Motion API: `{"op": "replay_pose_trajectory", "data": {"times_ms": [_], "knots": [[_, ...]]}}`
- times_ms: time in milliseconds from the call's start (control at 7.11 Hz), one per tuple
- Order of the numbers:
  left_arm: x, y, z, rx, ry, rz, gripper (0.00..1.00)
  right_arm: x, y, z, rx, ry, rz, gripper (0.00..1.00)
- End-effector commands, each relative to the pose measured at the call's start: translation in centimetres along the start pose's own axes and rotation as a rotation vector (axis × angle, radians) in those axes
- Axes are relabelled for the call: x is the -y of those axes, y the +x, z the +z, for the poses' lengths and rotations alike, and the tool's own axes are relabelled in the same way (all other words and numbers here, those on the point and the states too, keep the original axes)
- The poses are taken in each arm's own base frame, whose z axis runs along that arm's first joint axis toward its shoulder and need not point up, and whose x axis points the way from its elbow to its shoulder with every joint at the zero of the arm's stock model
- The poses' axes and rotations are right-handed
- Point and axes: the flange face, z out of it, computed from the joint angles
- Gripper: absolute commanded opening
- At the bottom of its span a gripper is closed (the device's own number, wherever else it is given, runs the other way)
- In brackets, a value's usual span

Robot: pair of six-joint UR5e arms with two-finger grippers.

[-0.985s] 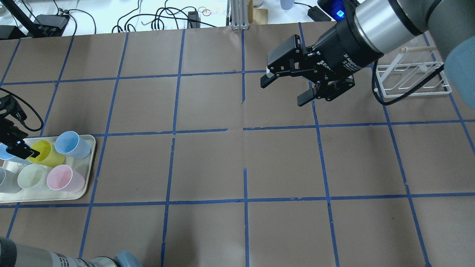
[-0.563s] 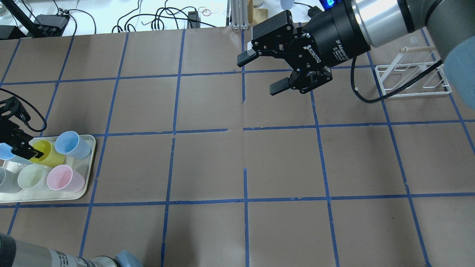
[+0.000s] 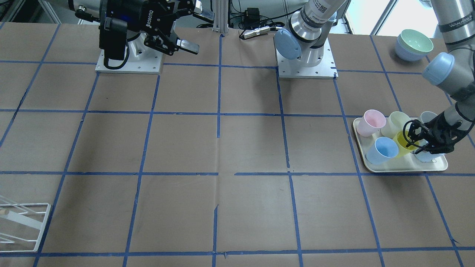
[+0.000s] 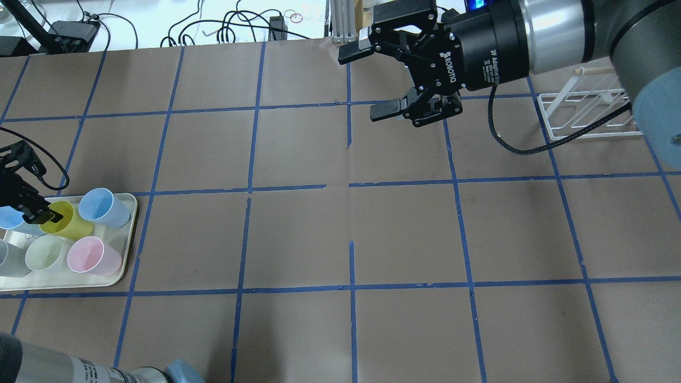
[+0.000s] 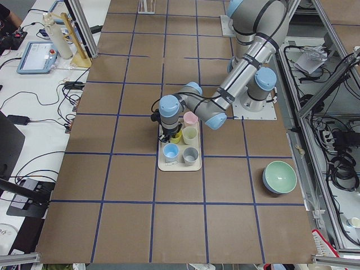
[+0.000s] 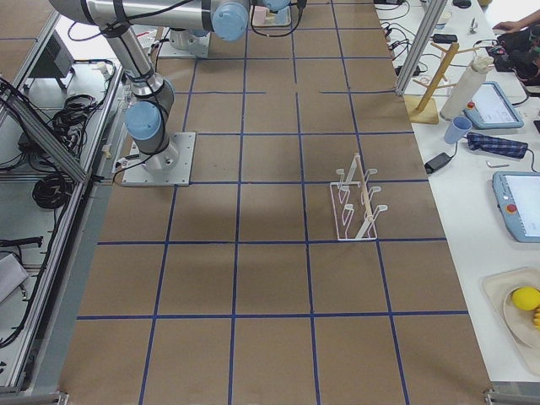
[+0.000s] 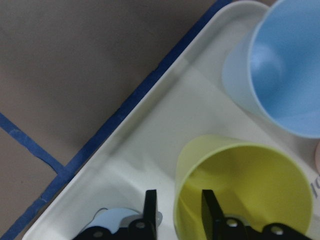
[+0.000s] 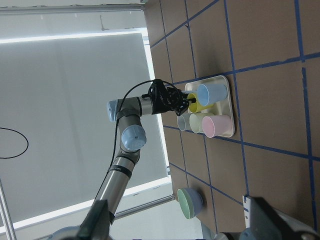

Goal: Transfer IKEA cup to right arm and place on rack

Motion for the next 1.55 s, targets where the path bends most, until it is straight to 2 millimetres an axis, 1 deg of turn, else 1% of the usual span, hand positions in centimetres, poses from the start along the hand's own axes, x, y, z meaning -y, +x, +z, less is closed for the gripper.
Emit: {"op": "replay_pose_trajectory", "data": {"times_ms": [0,141,281,422,563,704,844,1126,1267,1407], "knots": [[-0.1,0.0,0.0,-0.002,0.000,-0.014,0.00,0.1,0.6,0.2,0.015,-0.005,0.009,1.00],[-0.1,-0.1,-0.4,0.004,-0.002,-0.014,0.00,0.0,0.8,0.5,0.015,-0.012,0.013,1.00],[0.3,-0.9,-2.4,0.039,-0.032,-0.018,0.00,0.0,1.1,0.8,0.076,-0.015,0.026,1.00],[1.0,-1.6,-4.9,0.031,-0.045,-0.010,0.00,0.1,1.1,0.9,0.165,-0.016,0.021,1.00],[1.7,-2.9,-7.2,0.041,-0.042,-0.008,0.00,0.1,1.3,1.2,0.254,-0.014,0.019,1.00],[2.1,-3.3,-9.9,0.042,-0.035,-0.032,0.00,0.1,1.4,1.4,0.336,-0.013,0.021,1.00],[3.2,-2.6,-12.3,0.027,-0.035,-0.095,0.00,0.2,2.7,1.9,0.354,-0.011,0.018,1.00],[7.1,2.1,-16.4,-0.136,-0.050,-0.248,0.00,0.2,4.1,2.6,0.367,-0.020,0.065,1.00],[8.6,4.8,-18.2,-0.271,0.029,-0.395,0.00,0.1,4.1,2.7,0.365,-0.023,0.064,1.00],[9.6,7.3,-19.7,-0.363,0.081,-0.496,0.00,0.1,4.2,2.9,0.365,-0.027,0.068,1.00]]}}
